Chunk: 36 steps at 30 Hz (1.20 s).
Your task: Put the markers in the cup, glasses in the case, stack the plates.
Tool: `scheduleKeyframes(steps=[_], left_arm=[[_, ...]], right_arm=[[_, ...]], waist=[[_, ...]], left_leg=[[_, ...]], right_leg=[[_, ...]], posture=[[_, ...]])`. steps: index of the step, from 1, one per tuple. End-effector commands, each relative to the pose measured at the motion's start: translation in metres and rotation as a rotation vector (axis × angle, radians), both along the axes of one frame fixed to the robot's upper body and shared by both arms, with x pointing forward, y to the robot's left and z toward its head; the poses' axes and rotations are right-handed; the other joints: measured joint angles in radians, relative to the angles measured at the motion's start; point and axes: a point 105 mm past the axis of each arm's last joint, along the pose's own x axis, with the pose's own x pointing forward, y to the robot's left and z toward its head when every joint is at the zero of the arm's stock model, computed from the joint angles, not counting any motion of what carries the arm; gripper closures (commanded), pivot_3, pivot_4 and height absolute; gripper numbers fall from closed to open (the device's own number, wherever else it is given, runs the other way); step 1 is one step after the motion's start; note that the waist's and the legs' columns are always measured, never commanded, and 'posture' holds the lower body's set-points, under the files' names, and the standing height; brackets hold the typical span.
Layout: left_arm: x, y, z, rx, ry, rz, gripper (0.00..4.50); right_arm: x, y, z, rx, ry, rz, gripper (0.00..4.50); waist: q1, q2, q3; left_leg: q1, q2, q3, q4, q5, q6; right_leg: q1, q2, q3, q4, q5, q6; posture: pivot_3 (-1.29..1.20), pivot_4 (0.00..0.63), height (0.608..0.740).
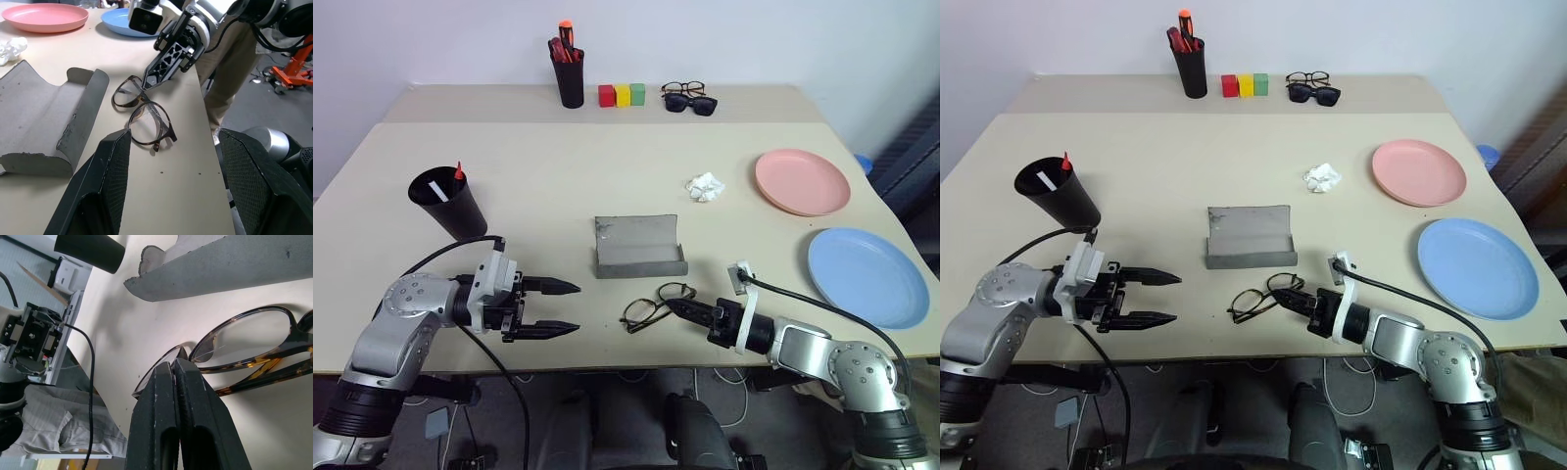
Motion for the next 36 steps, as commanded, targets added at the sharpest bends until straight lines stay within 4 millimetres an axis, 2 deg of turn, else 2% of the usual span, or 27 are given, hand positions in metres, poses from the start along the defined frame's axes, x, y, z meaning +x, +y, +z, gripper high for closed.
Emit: scheduleKeyframes(steps=[1,7,23,27,31,36], left_arm=[[0.001,-0.002,0.008,-0.017,-0.031,-0.011,1.62],[0.004,-0.004,0.009,-0.023,-0.033,-0.011,1.62],[0.004,-0.003,0.011,-0.018,-0.056,0.009,1.62],[0.003,-0.002,0.012,-0.022,-0.056,0.023,1.62],[0.004,-0.002,0.011,-0.024,-0.053,0.031,1.62],[0.005,-0.003,0.011,-0.029,-0.055,0.029,1.62]], right_arm=[[-0.01,-0.002,0.006,-0.005,-0.035,0.022,4.44],[-0.017,0.0,0.008,0.012,-0.049,0.038,4.44],[0.015,0.001,-0.007,-0.077,-0.126,-0.123,4.44],[0.012,0.002,-0.003,-0.05,-0.137,-0.116,4.44],[0.0,0.003,0.008,0.013,-0.151,-0.057,4.44],[-0.009,0.001,0.005,-0.006,-0.148,-0.02,4.44]], waist=[[0.002,0.0,0.0],[0.0,0.0,0.0],[-0.006,0.0,0.0],[-0.007,-0.001,0.0],[-0.003,0.0,0.0],[-0.002,0.0,0.0]], left_leg=[[0.0,0.0,0.0,0.0,0.0,0.0],[0.0,0.0,0.001,-0.004,0.0,0.0],[0.001,0.0,0.001,-0.004,0.001,0.002],[0.001,0.0,0.001,-0.004,0.0,0.0],[0.001,0.0,0.001,-0.005,0.0,0.0],[0.001,0.0,0.002,-0.008,0.001,0.002]], right_leg=[[0.0,0.0,0.0,0.0,0.0,0.0],[0.0,0.0,0.0,-0.002,0.0,0.0],[-0.001,0.0,0.0,-0.002,0.0,-0.001],[-0.001,0.0,0.0,-0.002,0.001,-0.001],[-0.001,0.0,0.0,-0.002,0.001,-0.001],[-0.002,0.0,0.0,-0.003,0.001,-0.001]], posture=[[0.0,0.15,0.74],[0.0,0.15,0.74],[0.0,0.15,0.74],[0.0,0.15,0.74],[0.0,0.15,0.74],[0.0,0.15,0.74]])
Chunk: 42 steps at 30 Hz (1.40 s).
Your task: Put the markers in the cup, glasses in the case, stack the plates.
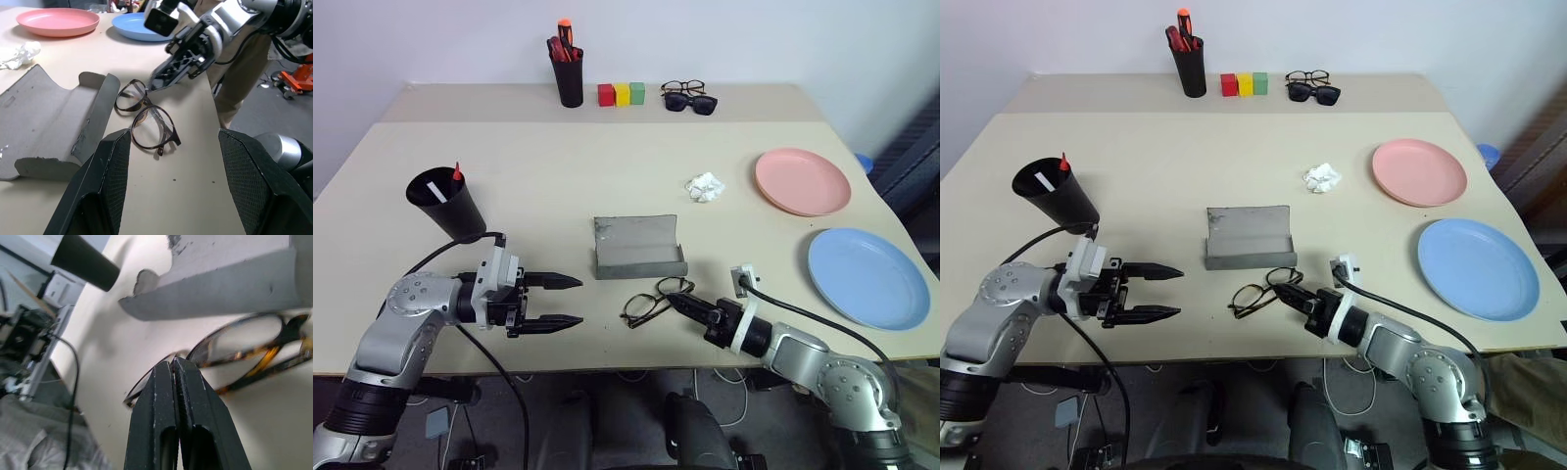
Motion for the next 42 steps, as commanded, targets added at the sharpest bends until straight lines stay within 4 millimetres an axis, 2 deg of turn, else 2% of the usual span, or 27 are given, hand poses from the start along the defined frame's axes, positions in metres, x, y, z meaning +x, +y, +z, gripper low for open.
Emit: scheduleKeyframes(steps=[1,13,19,29,38,42], left_arm=[[0.0,-0.001,0.009,-0.006,-0.042,-0.005,1.62],[0.003,-0.003,0.01,-0.006,-0.054,-0.011,1.62],[0.002,-0.002,0.01,-0.001,-0.056,-0.005,1.62],[0.003,-0.002,0.01,-0.001,-0.064,0.006,1.62],[0.003,-0.003,0.009,-0.005,-0.067,0.011,1.62],[0.003,-0.004,0.009,-0.005,-0.069,0.013,1.62]], right_arm=[[-0.007,0.001,0.006,0.001,-0.024,0.031,4.44],[0.015,-0.005,-0.01,-0.157,-0.098,-0.115,4.44],[0.034,-0.012,-0.014,-0.253,-0.14,-0.214,4.44],[0.042,-0.022,-0.025,-0.367,-0.164,-0.265,4.44],[0.064,-0.057,-0.036,-0.516,-0.17,-0.431,4.44],[0.084,-0.093,-0.033,-0.592,-0.181,-0.587,4.44]], waist=[[0.0,0.0,0.0],[-0.003,-0.001,0.0],[-0.004,-0.001,-0.001],[-0.003,-0.002,-0.001],[-0.004,-0.002,-0.002],[-0.002,-0.002,-0.002]], left_leg=[[0.0,0.0,0.0,0.0,0.0,0.0],[0.001,0.0,0.0,0.001,-0.001,-0.002],[0.001,0.0,0.0,0.001,-0.001,-0.002],[0.001,0.0,0.001,0.001,-0.001,-0.002],[0.002,0.0,0.001,0.001,-0.001,-0.003],[0.002,0.0,0.001,0.001,-0.001,-0.003]], right_leg=[[0.0,0.0,0.0,0.0,0.0,0.0],[0.0,0.0,0.0,0.0,0.001,-0.002],[0.0,0.0,0.0,0.0,0.002,-0.003],[0.0,0.0,0.0,0.0,0.002,-0.003],[0.0,0.0,0.0,-0.001,0.003,-0.004],[0.001,0.0,0.0,-0.001,0.003,-0.004]], posture=[[0.0,0.15,0.74],[0.0,0.15,0.74],[0.0,0.15,0.74],[0.0,0.15,0.74],[0.0,0.15,0.74],[0.0,0.15,0.74]])
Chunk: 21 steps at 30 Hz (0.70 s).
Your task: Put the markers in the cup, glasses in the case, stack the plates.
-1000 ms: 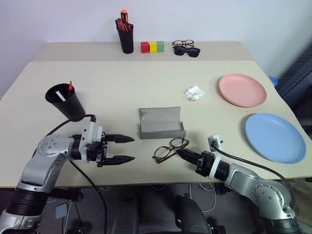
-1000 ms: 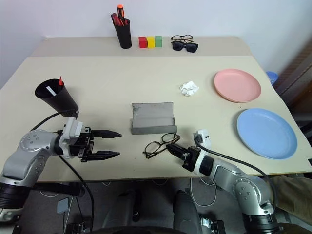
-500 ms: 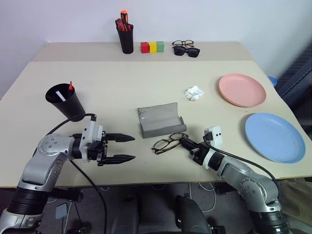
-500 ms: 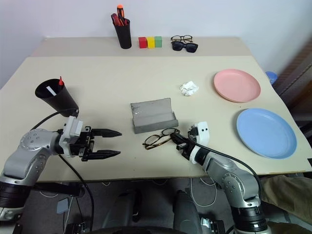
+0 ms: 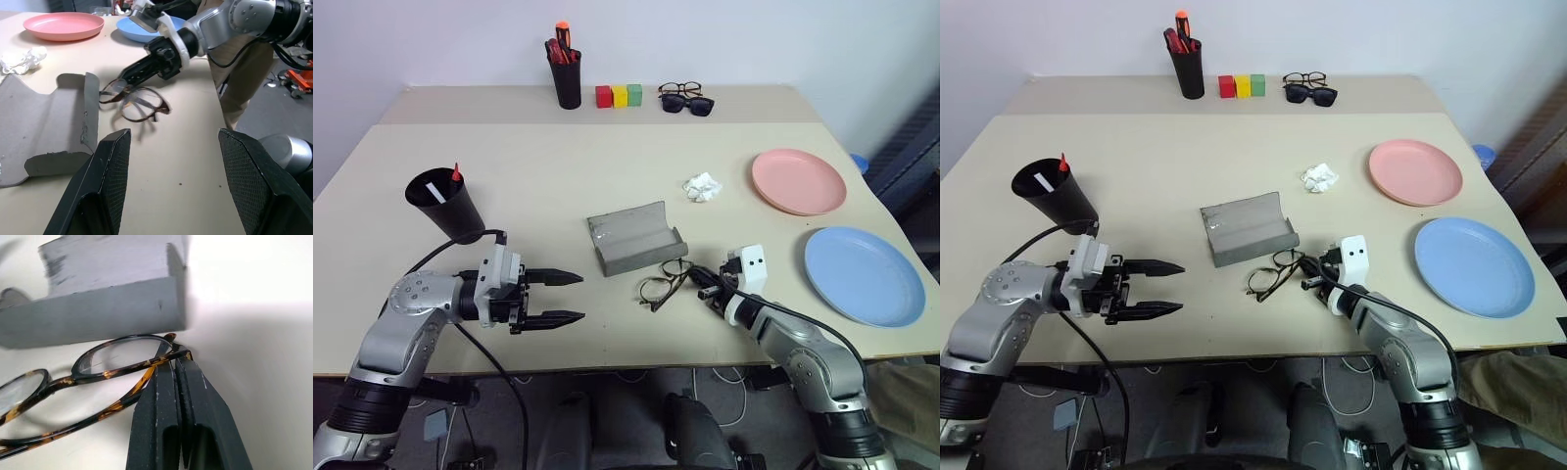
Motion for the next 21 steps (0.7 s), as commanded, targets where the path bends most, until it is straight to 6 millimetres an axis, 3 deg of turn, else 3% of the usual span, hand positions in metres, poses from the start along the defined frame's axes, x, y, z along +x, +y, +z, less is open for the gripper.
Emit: scheduleKeyframes(steps=[1,10,21], left_arm=[[-0.001,-0.002,0.008,-0.002,-0.05,-0.008,1.62],[0.0,-0.003,0.009,-0.002,-0.047,-0.011,1.62],[0.004,-0.007,0.01,-0.005,-0.046,-0.025,1.62]], right_arm=[[0.015,-0.064,-0.015,-0.11,0.04,-0.261,4.44],[0.022,-0.096,0.007,-0.229,-0.076,-0.307,4.44],[0.006,-0.08,0.038,0.005,-0.114,-0.154,4.44]], waist=[[0.004,0.0,0.0],[0.006,0.0,0.0],[0.001,0.001,0.001]], left_leg=[[0.0,0.0,0.0,0.0,0.0,0.0],[-0.001,0.0,0.001,0.0,0.002,0.003],[-0.001,0.0,0.001,0.0,0.002,0.004]], right_leg=[[0.0,0.0,0.0,0.0,0.0,0.0],[0.0,-0.001,0.0,0.0,0.0,0.0],[0.0,0.001,0.0,0.002,-0.001,0.001]], posture=[[0.0,0.15,0.74],[0.0,0.15,0.74],[0.0,0.15,0.74]])
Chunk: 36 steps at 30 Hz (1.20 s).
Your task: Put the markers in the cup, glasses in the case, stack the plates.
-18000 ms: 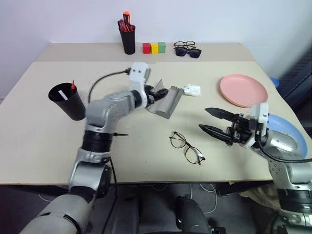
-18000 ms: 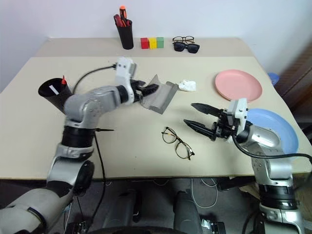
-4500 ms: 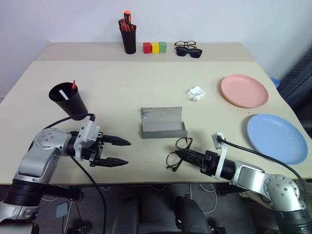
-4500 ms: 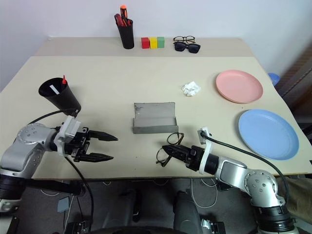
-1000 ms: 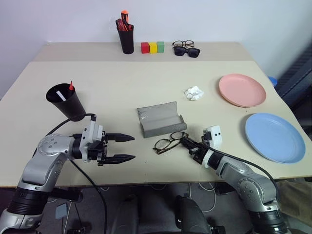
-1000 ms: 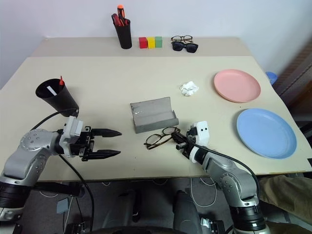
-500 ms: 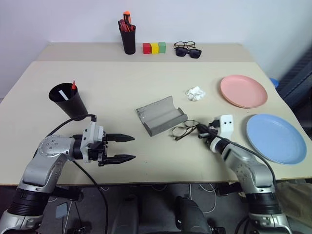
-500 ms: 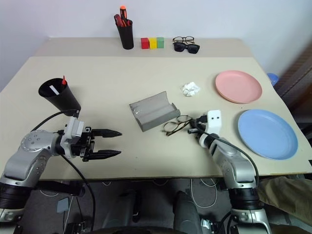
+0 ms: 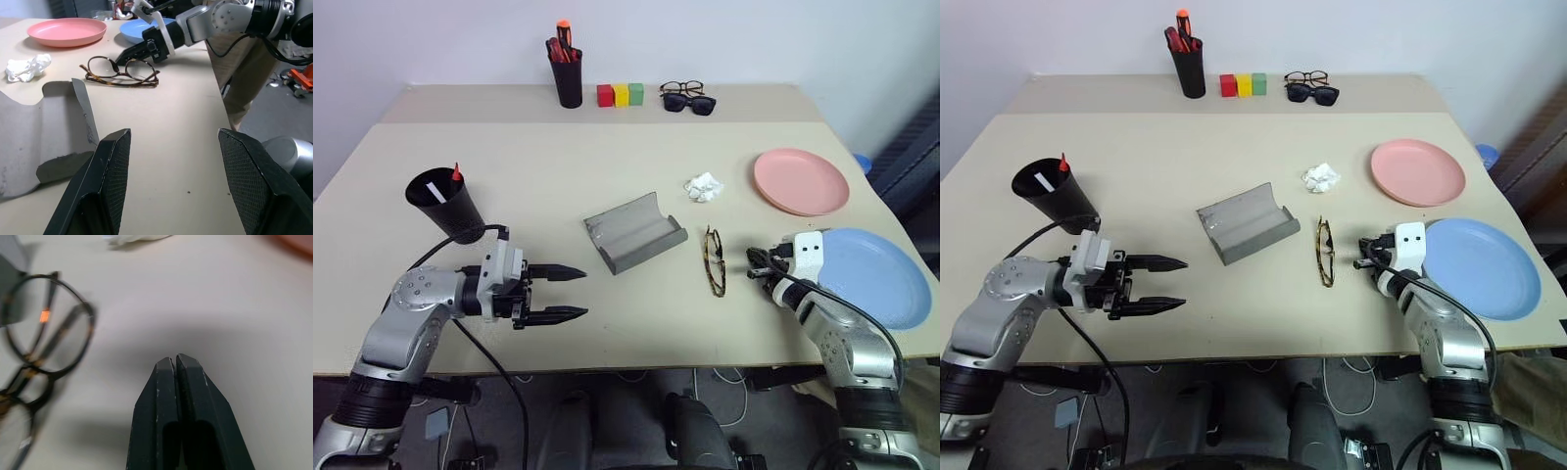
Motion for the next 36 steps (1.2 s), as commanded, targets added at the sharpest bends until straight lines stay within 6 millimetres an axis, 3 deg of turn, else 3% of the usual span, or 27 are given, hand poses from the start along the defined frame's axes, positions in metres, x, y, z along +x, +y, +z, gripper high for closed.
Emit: scheduleKeyframes(steps=[1,6,9,17,24,27,30,36], left_arm=[[0.0,-0.003,0.004,-0.001,-0.023,-0.014,1.62],[0.002,-0.004,0.003,-0.005,-0.022,-0.017,1.62],[0.003,-0.005,0.002,-0.008,-0.023,-0.02,1.62],[0.005,-0.007,0.001,-0.015,-0.03,-0.021,1.62],[0.003,-0.006,-0.001,-0.017,-0.03,-0.01,1.62],[0.002,-0.005,-0.001,-0.018,-0.029,-0.005,1.62],[0.003,-0.004,0.0,-0.016,-0.03,0.001,1.62],[0.003,-0.003,0.0,-0.016,-0.027,0.005,1.62]], right_arm=[[-0.008,0.001,0.036,0.103,-0.068,0.02,4.44],[-0.018,0.009,0.061,0.245,-0.071,0.055,4.44],[-0.02,0.015,0.066,0.257,-0.053,0.084,4.44],[-0.025,0.044,0.041,0.23,0.027,0.151,4.44],[-0.045,0.087,0.01,0.265,0.129,0.303,4.44],[-0.042,0.101,0.013,0.297,0.1,0.326,4.44],[-0.037,0.105,0.022,0.312,0.063,0.315,4.44],[-0.034,0.092,0.037,0.38,0.055,0.255,4.44]], waist=[[0.0,0.001,0.0],[0.001,0.001,0.0],[0.0,0.001,0.0],[0.0,0.001,0.0],[-0.001,0.001,0.0],[-0.013,0.0,0.0],[-0.021,0.0,0.0],[-0.015,0.0,0.0]], left_leg=[[0.0,0.0,0.0,0.0,0.0,0.0],[0.0,0.001,0.0,0.0,0.0,0.0],[0.0,0.001,0.0,0.0,0.0,0.0],[0.0,0.001,0.0,0.0,0.0,0.0],[0.0,0.001,0.0,0.0,0.0,0.0],[0.001,0.001,0.0,0.0,0.0,0.0],[0.001,0.001,0.0,0.0,0.0,0.0],[0.0,0.002,0.0,0.0,0.0,0.0]], right_leg=[[0.0,0.0,0.0,0.0,0.0,0.0],[-0.001,0.0,0.0,0.001,0.0,0.0],[0.0,0.0,0.0,0.001,0.0,0.0],[-0.001,0.0,0.0,0.0,0.0,0.0],[0.0,0.0,0.0,0.001,0.0,0.0],[0.0,0.0,0.0,0.001,0.0,0.0],[-0.001,0.001,0.0,0.002,0.0,0.0],[-0.001,0.001,0.0,0.002,0.0,0.0]], posture=[[0.0,0.15,0.74],[0.0,0.15,0.74],[0.0,0.15,0.74],[0.0,0.15,0.74],[0.0,0.15,0.74],[0.0,0.15,0.74],[0.0,0.15,0.74],[0.0,0.15,0.74]])
